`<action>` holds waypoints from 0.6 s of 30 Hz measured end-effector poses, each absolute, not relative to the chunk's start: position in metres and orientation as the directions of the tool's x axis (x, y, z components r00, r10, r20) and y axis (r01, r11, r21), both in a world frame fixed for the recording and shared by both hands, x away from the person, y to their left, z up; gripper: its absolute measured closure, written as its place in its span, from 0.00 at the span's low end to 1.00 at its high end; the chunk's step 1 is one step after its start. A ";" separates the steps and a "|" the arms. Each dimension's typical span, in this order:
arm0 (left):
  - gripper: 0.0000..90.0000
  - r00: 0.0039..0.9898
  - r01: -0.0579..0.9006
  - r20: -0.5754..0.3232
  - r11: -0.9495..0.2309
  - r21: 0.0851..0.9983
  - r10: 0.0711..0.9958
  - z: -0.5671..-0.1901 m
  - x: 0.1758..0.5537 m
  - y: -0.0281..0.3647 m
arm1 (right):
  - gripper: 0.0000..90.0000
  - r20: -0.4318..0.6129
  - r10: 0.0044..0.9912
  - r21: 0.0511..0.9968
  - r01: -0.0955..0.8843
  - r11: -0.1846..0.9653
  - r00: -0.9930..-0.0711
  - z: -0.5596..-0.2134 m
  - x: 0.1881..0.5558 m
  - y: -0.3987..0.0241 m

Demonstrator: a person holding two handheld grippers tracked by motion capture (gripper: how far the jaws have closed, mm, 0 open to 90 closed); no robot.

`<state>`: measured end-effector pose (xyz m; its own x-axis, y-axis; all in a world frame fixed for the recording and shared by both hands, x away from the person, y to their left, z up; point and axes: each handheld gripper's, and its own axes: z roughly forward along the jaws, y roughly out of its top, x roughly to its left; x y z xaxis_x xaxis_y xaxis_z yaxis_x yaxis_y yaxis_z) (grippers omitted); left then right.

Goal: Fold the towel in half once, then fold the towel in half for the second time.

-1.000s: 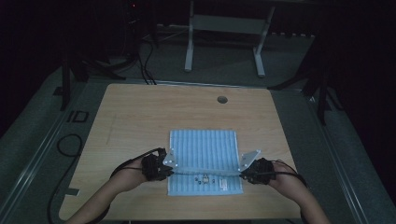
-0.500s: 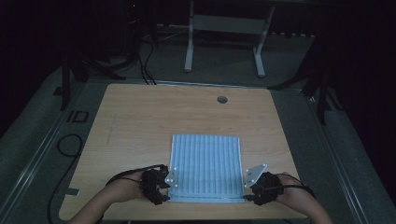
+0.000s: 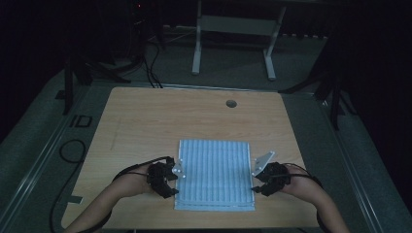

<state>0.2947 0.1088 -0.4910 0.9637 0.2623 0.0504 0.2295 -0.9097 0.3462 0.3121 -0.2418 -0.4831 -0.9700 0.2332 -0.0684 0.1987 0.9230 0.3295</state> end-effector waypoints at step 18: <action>0.47 0.909 0.374 0.048 -0.862 0.340 0.414 -0.486 0.396 0.117 | 0.58 -0.092 0.269 0.261 0.237 0.936 -0.959 -0.472 0.414 -0.235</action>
<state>0.3964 0.1169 -0.4860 0.9092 0.4136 0.0478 0.3745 -0.8625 0.3404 0.4136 -0.2354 -0.4719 -0.9589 0.2686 -0.0921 0.2371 0.9359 0.2605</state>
